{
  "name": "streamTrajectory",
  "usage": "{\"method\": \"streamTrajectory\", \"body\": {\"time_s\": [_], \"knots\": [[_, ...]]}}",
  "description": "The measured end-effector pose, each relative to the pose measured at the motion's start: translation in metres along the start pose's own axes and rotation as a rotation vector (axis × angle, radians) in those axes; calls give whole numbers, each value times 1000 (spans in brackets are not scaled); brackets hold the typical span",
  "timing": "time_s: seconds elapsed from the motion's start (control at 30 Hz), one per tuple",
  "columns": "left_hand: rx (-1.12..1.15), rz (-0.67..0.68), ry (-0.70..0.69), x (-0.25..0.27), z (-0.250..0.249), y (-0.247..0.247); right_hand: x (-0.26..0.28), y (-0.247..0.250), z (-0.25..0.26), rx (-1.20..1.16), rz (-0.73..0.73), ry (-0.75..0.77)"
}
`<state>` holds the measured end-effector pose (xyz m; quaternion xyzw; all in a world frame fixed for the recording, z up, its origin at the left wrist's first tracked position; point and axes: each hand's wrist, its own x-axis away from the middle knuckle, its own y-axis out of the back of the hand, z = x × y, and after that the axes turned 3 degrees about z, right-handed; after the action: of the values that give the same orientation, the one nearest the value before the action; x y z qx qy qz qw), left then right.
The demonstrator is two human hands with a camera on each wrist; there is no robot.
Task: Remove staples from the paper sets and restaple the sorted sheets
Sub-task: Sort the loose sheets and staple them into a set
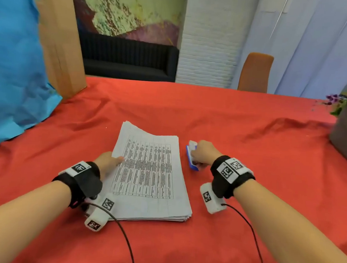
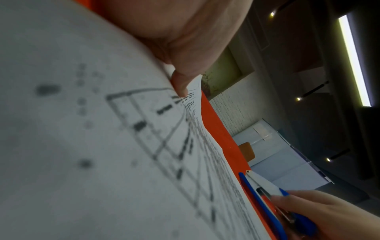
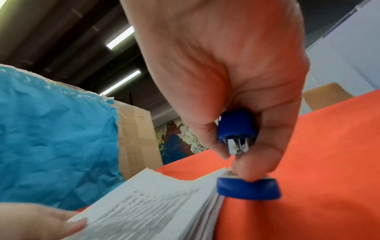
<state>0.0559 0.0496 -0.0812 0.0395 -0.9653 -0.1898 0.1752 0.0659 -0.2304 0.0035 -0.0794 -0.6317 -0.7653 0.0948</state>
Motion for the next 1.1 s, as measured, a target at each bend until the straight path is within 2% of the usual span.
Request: {"method": "streamTrajectory", "body": {"time_s": [0.13,0.2,0.27,0.37,0.43,0.5,0.53,0.57,0.63,0.7,0.83,0.9,0.93,1.03,1.1], "knots": [[-57,27,13,1,-4,4,3,-15,20,46,100,30],[-100,42,20,-3,-3,8,8,-7,15,-65,144,-7],[-122,47,24,-15,4,14,18,11,0,-160,107,-56],[-138,70,20,-29,12,17,35,41,-47,153,50,-162],[-120,64,14,-31,13,17,43,44,-84,345,197,-294],[-117,58,24,-29,12,16,45,29,-109,257,380,-357],[-103,71,35,-26,11,15,48,19,-115,194,414,-352],[-88,80,44,-26,11,15,50,8,-117,189,387,-334],[-75,82,45,-24,11,15,48,0,-115,232,235,-269],[-61,87,34,-28,15,17,37,3,-110,161,141,-201],[-70,79,-1,-30,19,18,2,5,-77,-449,114,56],[-88,52,-10,-21,14,17,-15,-5,-62,-633,112,57],[-100,42,-11,-15,11,16,-27,-13,-60,-640,131,25],[-145,27,-7,-7,5,15,-54,-33,-63,-467,104,-39],[-222,17,7,-1,0,14,-57,-38,-63,-489,83,-57]]}}
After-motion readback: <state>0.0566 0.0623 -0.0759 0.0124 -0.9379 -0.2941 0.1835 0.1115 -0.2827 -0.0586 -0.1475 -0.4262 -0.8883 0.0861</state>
